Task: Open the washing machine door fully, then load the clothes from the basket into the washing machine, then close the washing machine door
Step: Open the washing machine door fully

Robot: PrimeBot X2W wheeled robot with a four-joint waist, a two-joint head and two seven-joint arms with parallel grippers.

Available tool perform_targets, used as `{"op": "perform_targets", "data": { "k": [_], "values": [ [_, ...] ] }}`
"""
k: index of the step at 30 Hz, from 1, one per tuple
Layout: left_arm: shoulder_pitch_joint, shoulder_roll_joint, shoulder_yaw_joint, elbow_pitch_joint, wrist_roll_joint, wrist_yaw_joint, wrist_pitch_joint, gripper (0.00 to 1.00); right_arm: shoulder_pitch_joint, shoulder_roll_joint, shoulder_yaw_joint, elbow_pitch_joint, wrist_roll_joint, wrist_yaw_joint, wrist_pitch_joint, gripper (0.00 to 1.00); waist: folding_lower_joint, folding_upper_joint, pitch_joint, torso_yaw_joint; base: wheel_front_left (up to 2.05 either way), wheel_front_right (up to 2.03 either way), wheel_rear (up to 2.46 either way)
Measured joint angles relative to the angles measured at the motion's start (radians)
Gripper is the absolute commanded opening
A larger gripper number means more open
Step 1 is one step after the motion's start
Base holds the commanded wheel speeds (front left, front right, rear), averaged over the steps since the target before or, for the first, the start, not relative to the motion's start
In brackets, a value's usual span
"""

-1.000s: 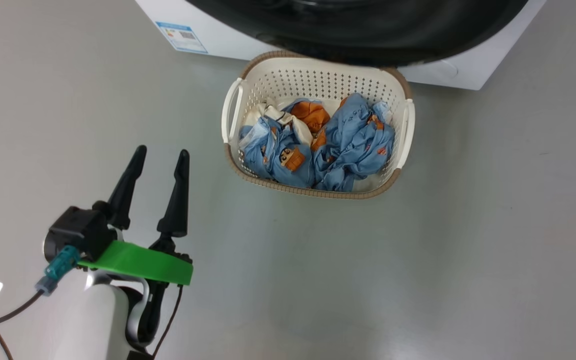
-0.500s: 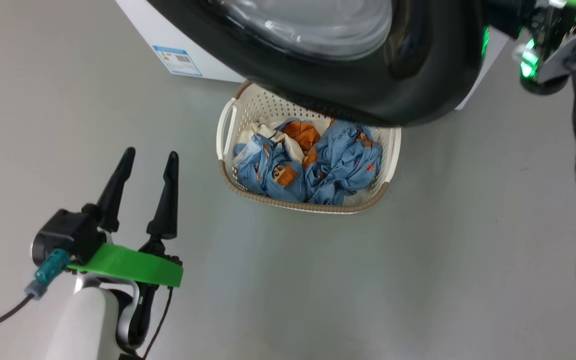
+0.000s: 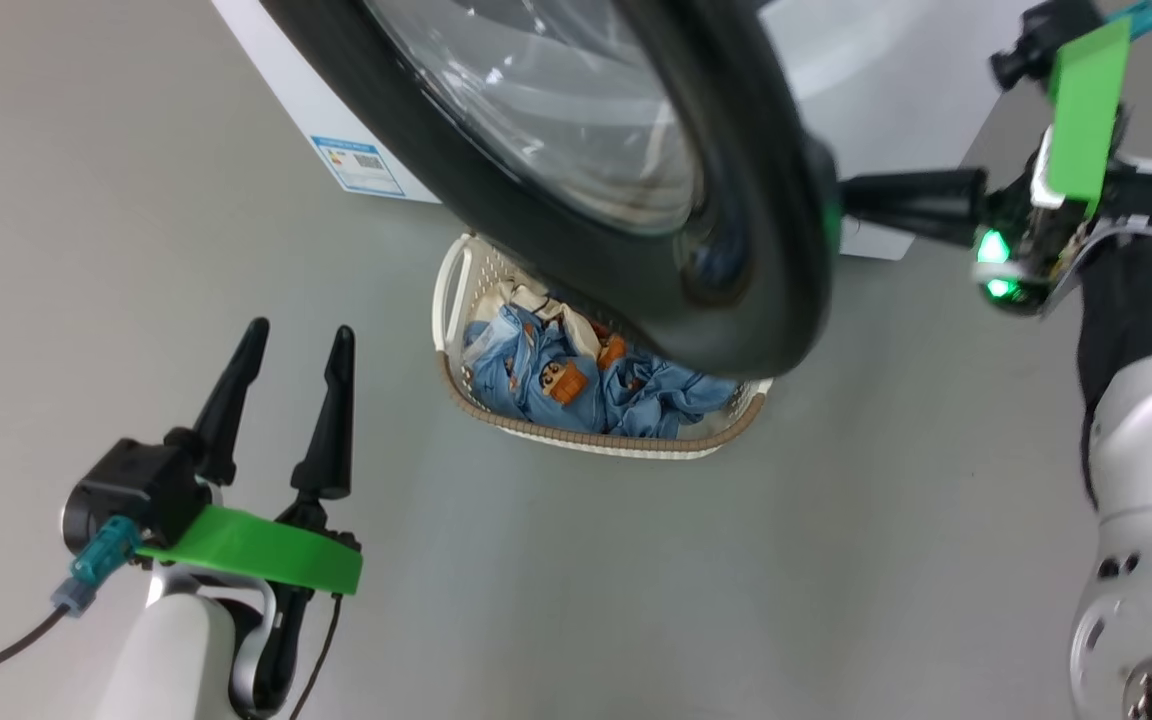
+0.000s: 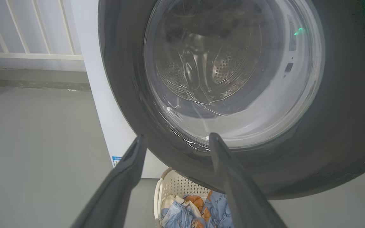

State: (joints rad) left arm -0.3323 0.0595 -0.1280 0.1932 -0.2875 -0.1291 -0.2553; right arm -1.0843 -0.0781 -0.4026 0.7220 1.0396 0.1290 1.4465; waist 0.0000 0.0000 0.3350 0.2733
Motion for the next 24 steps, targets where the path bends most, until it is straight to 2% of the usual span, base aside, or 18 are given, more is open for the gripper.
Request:
{"op": "perform_targets", "data": {
  "k": [4,10,15,24],
  "values": [
    [0.006,0.003,0.001,0.001,0.000,0.000,0.000,1.00,0.077,0.001,0.135,-0.043,0.155,0.000,-0.016,0.00,0.0000,0.0000,-0.016,0.001,0.00,0.00,0.00],
    [0.006,0.005,0.002,0.001,0.000,0.000,0.000,1.00,0.172,-0.001,0.370,-0.090,0.342,0.000,-0.125,0.00,0.0000,0.0000,-0.025,0.003,0.00,0.00,0.00],
    [0.007,0.005,0.002,0.001,0.000,0.000,0.000,1.00,0.218,0.000,0.536,-0.106,0.442,0.000,-0.206,0.00,0.0000,0.0000,-0.027,0.014,0.00,0.00,0.00],
    [0.011,0.002,0.012,0.003,0.000,0.000,0.000,1.00,0.241,-0.006,0.775,-0.125,0.595,0.000,-0.333,0.00,0.0000,0.0000,-0.033,0.032,0.00,0.00,0.00]
  ]
}}
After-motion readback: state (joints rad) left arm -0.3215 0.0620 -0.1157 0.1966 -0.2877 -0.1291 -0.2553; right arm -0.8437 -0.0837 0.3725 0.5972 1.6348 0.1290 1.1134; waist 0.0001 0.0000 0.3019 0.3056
